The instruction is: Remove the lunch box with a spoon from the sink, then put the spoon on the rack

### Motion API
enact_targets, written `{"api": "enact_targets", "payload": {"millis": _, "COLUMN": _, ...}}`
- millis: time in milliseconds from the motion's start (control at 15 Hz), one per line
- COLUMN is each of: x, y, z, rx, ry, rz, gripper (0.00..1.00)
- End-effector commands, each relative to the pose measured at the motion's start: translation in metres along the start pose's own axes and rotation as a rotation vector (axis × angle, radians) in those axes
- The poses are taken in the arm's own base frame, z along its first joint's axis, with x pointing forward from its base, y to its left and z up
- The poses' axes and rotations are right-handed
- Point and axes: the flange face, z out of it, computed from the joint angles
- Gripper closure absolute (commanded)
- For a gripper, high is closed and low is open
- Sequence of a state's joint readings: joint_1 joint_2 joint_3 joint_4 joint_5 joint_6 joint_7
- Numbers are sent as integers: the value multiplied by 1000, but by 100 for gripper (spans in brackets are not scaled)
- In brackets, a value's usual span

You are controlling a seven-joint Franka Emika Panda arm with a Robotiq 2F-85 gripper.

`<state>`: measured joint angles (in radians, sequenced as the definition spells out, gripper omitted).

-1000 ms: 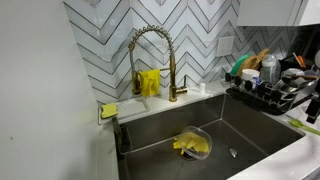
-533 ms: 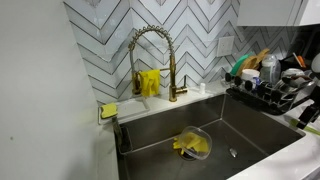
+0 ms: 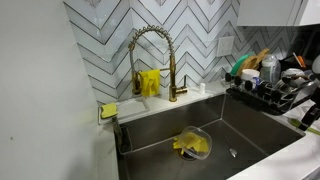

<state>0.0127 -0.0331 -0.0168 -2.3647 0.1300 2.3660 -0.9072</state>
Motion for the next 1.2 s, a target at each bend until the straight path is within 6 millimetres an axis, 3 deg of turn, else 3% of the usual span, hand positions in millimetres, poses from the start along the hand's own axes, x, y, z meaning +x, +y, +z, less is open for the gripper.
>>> {"api": "enact_targets", "payload": {"millis": 0, "x": 0, "y": -2, "z": 8, "rx": -13, "ry": 16, "rz": -60, "gripper": 35}}
{"api": "enact_targets", "payload": {"millis": 133, "x": 1, "y": -2, "z": 10, "rx": -16, "ry": 18, "rz": -80, "gripper": 40}}
{"api": "enact_targets", "payload": {"millis": 200, "x": 1, "y": -1, "z": 9, "rx": -22, "ry": 21, "rz": -85, "gripper": 84}}
{"api": "enact_targets", "payload": {"millis": 267, "x": 1, "y": -1, "z": 9, "rx": -26, "ry": 24, "rz": -98, "gripper": 80}}
{"api": "enact_targets", "payload": {"millis": 333, "x": 1, "y": -1, "z": 6, "rx": -32, "ry": 25, "rz": -107, "gripper": 81}}
{"api": "enact_targets", "payload": {"millis": 467, "x": -4, "y": 0, "z": -3, "rx": -47, "ry": 30, "rz": -136, "gripper": 99}}
{"api": "enact_targets", "payload": {"millis": 600, "x": -11, "y": 1, "z": -16, "rx": -63, "ry": 26, "rz": -181, "gripper": 95}}
{"api": "enact_targets", "payload": {"millis": 1067, "x": -37, "y": 1, "z": -82, "rx": -135, "ry": -41, "rz": -369, "gripper": 95}}
{"api": "enact_targets", "payload": {"millis": 1133, "x": -22, "y": 10, "z": -67, "rx": -129, "ry": -11, "rz": -313, "gripper": 78}}
